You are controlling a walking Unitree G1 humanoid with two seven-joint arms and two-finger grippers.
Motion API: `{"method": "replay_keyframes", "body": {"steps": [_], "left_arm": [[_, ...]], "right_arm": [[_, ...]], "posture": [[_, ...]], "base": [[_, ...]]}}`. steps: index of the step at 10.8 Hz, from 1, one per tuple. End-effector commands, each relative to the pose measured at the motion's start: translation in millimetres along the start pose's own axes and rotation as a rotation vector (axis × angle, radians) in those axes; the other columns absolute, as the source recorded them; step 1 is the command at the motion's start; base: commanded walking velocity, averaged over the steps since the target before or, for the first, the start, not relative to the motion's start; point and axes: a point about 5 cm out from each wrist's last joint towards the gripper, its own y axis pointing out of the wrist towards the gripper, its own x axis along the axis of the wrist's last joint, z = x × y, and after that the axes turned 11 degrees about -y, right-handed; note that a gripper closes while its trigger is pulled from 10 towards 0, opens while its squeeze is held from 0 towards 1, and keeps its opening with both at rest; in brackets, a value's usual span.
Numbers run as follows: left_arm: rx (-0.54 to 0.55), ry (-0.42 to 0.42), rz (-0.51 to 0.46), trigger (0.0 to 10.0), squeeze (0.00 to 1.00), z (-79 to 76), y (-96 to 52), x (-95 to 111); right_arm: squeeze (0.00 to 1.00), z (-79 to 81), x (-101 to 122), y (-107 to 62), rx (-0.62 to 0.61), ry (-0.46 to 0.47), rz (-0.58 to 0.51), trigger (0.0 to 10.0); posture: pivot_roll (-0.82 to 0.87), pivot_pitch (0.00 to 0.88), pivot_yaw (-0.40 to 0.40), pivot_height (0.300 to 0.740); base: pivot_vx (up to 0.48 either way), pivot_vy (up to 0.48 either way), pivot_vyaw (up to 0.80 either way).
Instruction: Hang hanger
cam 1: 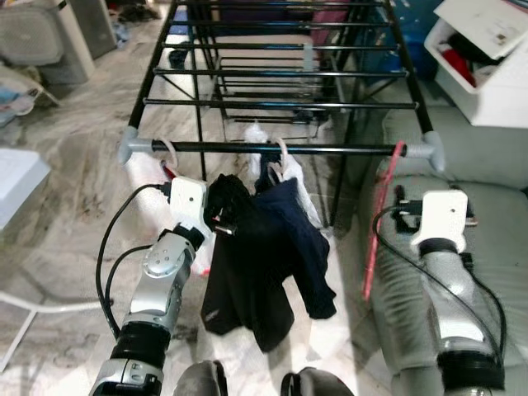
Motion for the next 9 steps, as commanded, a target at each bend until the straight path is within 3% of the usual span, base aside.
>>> {"method": "replay_keyframes", "body": {"steps": [1, 3, 6, 8, 9], "left_arm": [[-0.002, 0.01, -0.013, 10.0, 0.0, -0.5, 1.1, 4], [-0.023, 0.012, -0.009, 10.0, 0.0, -5.4, 3.8, 4], [-0.021, 0.014, -0.006, 10.0, 0.0, -5.3, 3.9, 3], [-0.019, 0.014, 0.001, 10.0, 0.0, -5.4, 3.8, 2], [-0.02, 0.02, 0.011, 10.0, 0.0, -5.1, 4.2, 1]], "right_arm": [[0.0, 2.4, 4, -2.3, 0.017, 0.015, -0.005, 10.0], [0.0, 25.3, 11, -14.1, 0.146, 0.101, 0.0, 10.0], [0.0, 34.8, -5, -19.2, 0.255, 0.093, 0.103, 10.0], [0.0, 18.0, -21, -7.7, 0.225, 0.055, 0.161, 10.0], [0.0, 1.5, -24, 4.3, 0.212, 0.009, 0.163, 10.0]], "posture": [[-0.05, 0.095, 0.007, 0.74], [-0.05, 0.095, 0.009, 0.74], [-0.05, 0.095, 0.005, 0.74], [-0.05, 0.097, 0.003, 0.74], [-0.05, 0.098, 0.004, 0.74]], "base": [[0.0, 0.0, 0.0], [0.0, 0.0, 0.0], [0.0, 0.0, 0.0], [0.0, 0.0, 0.0], [0.0, 0.0, 0.0]]}}
